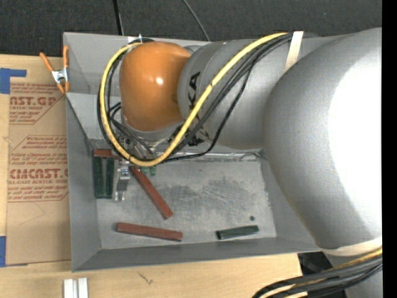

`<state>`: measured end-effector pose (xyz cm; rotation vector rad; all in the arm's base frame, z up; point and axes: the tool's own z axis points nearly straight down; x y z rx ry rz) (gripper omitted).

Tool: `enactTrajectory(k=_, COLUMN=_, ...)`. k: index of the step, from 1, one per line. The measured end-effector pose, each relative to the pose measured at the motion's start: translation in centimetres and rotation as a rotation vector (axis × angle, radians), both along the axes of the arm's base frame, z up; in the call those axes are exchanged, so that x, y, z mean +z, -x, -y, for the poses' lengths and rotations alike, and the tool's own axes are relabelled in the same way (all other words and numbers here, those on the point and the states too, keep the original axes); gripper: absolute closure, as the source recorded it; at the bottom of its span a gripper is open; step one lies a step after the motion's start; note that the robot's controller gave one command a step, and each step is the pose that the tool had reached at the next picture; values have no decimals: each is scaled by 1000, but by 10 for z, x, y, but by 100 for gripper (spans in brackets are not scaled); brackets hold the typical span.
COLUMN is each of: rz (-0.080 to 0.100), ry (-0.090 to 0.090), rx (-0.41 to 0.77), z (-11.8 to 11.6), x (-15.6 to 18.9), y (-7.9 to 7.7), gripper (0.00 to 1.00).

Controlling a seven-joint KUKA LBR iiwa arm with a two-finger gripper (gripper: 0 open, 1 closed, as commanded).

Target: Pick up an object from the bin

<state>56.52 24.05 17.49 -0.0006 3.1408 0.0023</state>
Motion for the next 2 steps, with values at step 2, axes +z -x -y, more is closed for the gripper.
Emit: enactTrajectory(k=2, rz=5, ry=-1, rx=19, z=3, x=-55, y=34, gripper=0)
